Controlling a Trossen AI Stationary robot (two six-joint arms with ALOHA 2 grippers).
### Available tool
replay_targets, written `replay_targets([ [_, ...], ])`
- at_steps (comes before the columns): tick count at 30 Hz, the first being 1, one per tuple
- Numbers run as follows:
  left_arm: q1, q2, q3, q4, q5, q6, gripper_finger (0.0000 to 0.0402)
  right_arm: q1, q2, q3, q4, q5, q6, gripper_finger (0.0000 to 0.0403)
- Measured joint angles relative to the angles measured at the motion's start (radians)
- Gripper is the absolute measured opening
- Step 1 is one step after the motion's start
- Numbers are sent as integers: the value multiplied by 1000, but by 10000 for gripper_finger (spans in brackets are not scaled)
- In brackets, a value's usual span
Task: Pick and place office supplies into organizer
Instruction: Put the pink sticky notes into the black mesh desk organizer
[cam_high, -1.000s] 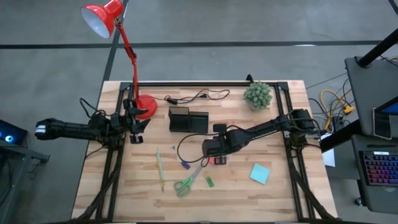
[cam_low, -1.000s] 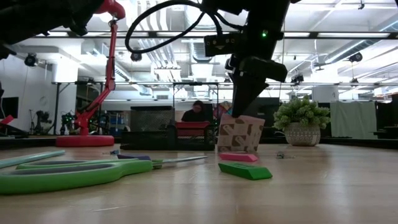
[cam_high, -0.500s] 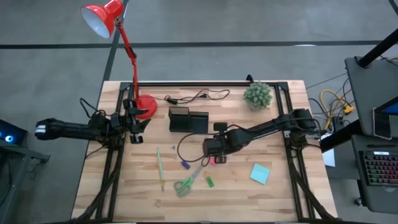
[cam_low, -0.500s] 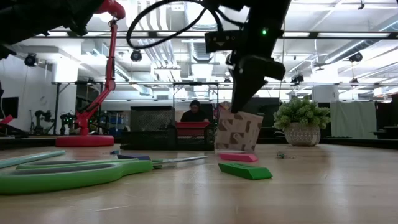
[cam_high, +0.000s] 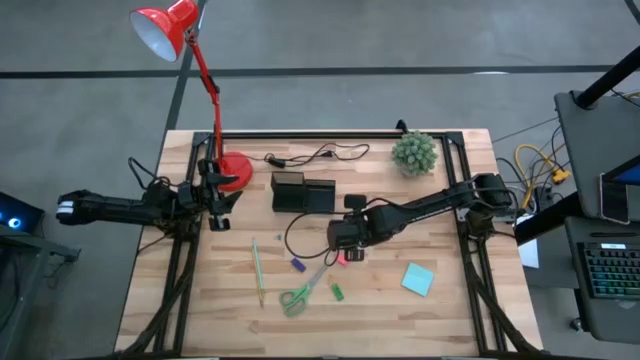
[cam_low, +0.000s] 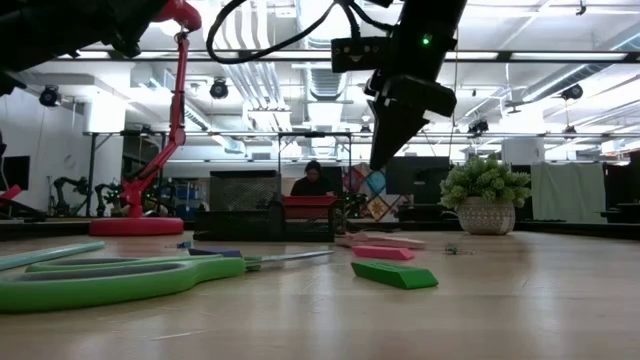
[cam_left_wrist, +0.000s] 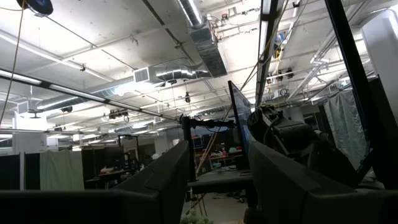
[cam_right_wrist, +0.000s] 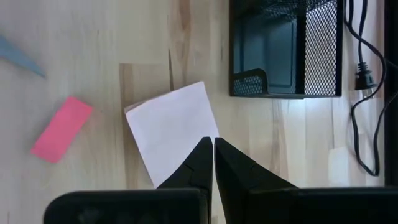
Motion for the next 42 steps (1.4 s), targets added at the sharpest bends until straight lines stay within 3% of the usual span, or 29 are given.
replay_targets([
  [4,0,0,0,0,0,0,155,0,0,0,12,-22,1,10],
  [7,0,0,0,0,0,0,155,1,0,0,48,-99,-10,30],
  [11,0,0,0,0,0,0,155,8,3,0,89,-160,1,92],
  [17,0,0,0,0,0,0,155,25,49,-8,106,-156,-6,205],
  [22,0,0,0,0,0,0,155,25,91,-2,121,-112,76,260],
  [27,0,0,0,0,0,0,155,25,124,-8,130,-107,83,270],
  [42,0,0,0,-1,0,0,155,25,160,-20,170,-55,99,236],
])
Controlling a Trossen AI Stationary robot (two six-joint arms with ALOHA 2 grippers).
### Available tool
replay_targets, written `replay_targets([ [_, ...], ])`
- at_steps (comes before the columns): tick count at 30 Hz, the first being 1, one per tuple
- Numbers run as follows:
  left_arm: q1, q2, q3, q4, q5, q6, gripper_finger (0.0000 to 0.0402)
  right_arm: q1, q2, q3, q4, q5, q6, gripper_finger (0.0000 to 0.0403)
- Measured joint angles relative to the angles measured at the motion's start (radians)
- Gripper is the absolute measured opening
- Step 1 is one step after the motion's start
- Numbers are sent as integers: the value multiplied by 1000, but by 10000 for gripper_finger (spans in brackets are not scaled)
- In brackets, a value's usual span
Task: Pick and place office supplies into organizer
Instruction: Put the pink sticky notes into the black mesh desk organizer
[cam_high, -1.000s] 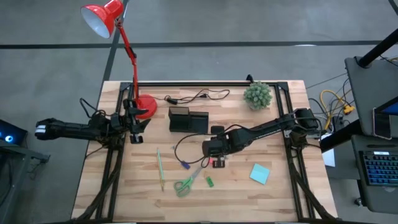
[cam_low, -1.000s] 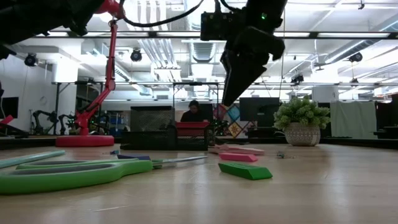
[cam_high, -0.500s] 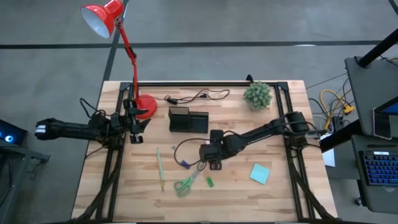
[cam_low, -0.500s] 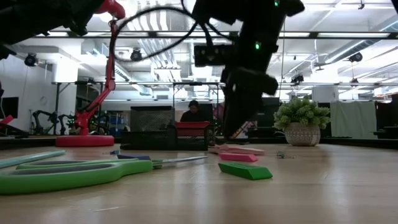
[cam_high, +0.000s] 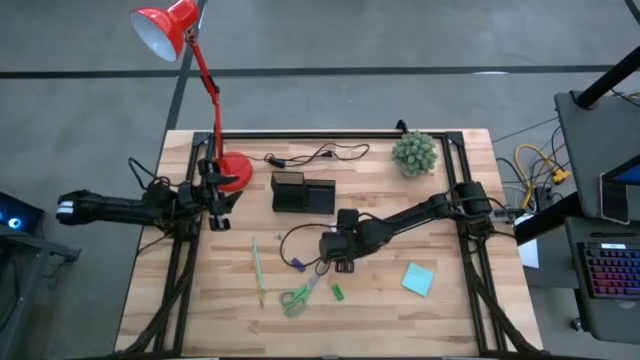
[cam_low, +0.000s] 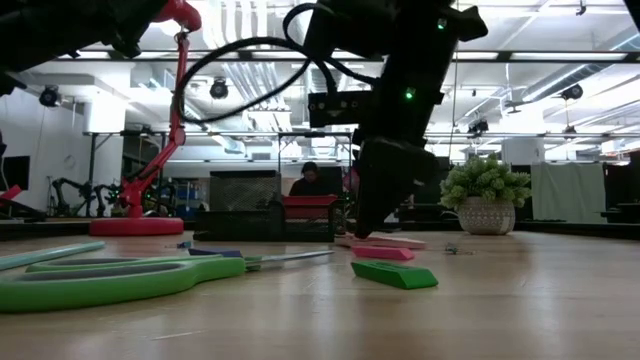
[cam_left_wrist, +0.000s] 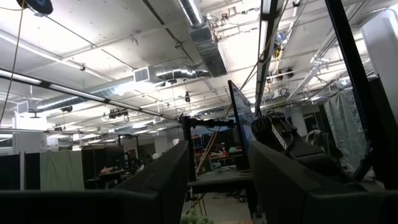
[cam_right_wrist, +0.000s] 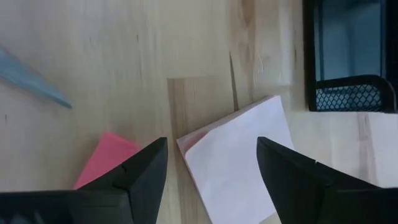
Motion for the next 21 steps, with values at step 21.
replay_targets([
  [21,0,0,0,0,0,0,155,-15,-2,-66,76,1,-42,228],
])
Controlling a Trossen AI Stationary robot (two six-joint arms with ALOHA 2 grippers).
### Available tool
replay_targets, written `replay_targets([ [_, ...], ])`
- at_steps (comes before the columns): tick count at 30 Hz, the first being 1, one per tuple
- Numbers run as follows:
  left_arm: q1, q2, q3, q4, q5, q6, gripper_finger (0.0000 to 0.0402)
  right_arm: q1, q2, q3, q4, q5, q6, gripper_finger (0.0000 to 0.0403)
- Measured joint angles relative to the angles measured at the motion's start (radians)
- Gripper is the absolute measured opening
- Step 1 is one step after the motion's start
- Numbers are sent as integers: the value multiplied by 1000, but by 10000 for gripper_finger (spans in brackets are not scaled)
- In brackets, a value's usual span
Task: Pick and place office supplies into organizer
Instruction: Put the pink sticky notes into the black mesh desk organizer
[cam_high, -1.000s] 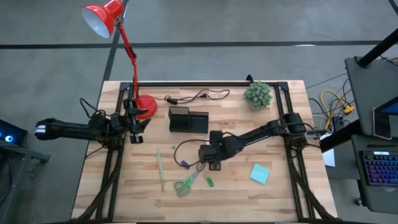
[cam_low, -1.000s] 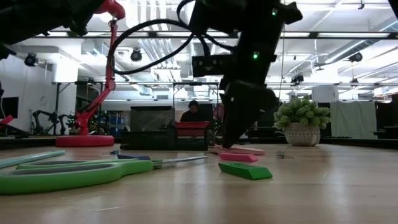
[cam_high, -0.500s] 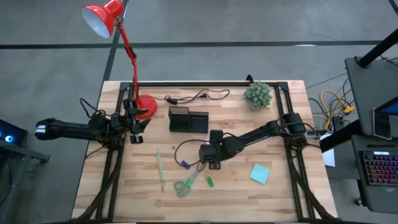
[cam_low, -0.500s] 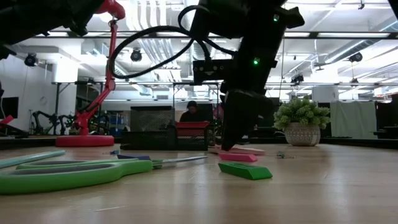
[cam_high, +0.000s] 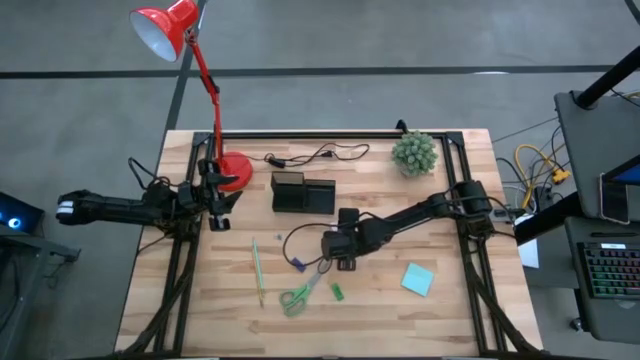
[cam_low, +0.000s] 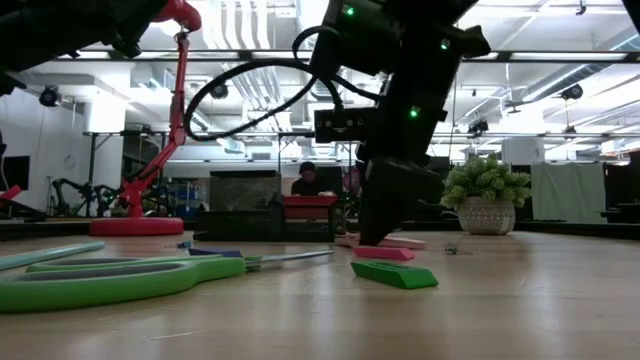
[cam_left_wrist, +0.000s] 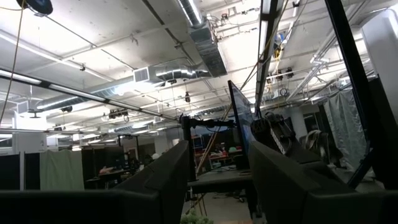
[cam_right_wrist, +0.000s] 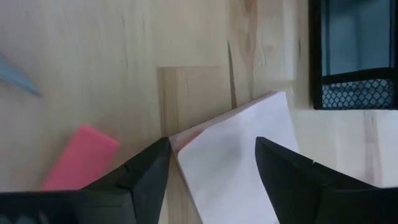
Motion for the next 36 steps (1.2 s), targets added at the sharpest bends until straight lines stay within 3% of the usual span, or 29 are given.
replay_targets([
  [10,0,0,0,0,0,0,155,-2,-3,-25,49,-2,-9,197],
  [16,0,0,0,0,0,0,155,-3,-2,-25,49,-20,-17,130],
  [25,0,0,0,-2,0,0,155,-36,-4,-24,46,-163,-32,16],
  [36,0,0,0,-2,0,0,155,-43,-11,-7,6,-166,-45,8],
])
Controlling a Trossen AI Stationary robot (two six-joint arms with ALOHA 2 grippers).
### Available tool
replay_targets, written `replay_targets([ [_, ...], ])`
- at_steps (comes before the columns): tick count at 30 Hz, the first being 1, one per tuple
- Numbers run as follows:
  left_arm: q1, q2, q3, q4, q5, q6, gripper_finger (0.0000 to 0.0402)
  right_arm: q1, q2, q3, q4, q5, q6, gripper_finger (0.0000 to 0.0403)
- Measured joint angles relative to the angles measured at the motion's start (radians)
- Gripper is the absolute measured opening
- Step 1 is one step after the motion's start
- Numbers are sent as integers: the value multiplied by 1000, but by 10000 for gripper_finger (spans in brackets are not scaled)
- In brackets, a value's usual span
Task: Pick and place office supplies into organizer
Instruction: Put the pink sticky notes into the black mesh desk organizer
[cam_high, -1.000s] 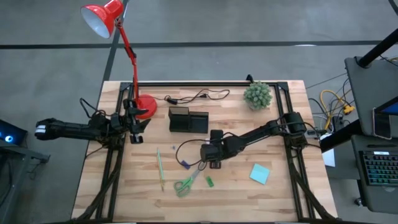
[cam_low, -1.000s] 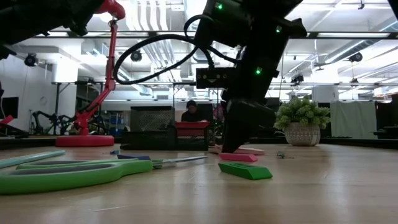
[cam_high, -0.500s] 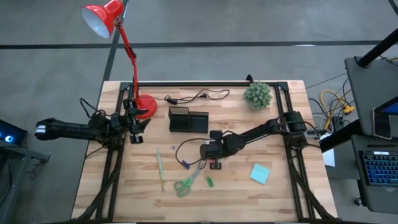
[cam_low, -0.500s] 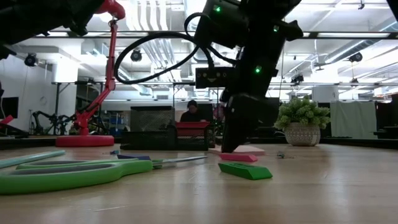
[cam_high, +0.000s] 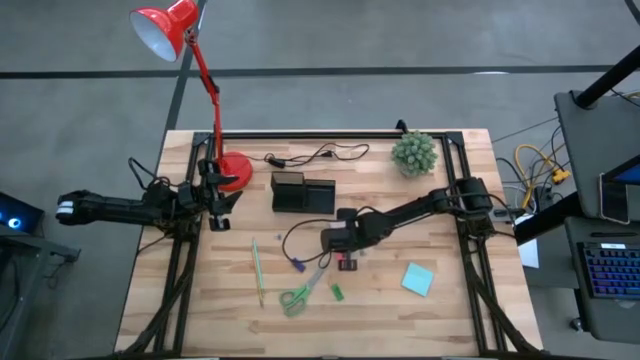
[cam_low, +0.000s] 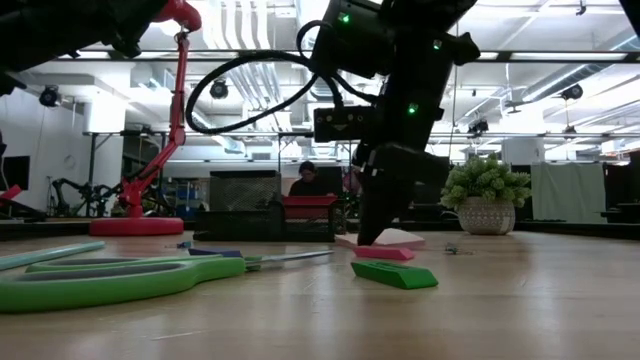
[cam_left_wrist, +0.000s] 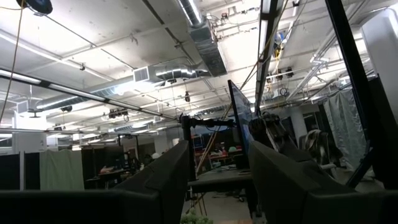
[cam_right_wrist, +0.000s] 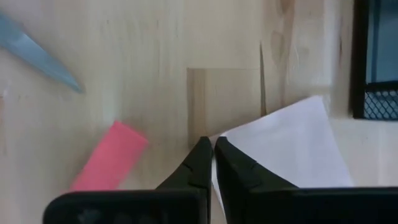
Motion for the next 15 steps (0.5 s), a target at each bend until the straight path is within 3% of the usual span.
replay_targets([
  [15,0,0,-1,0,0,0,155,-2,-9,72,-120,7,4,8],
])
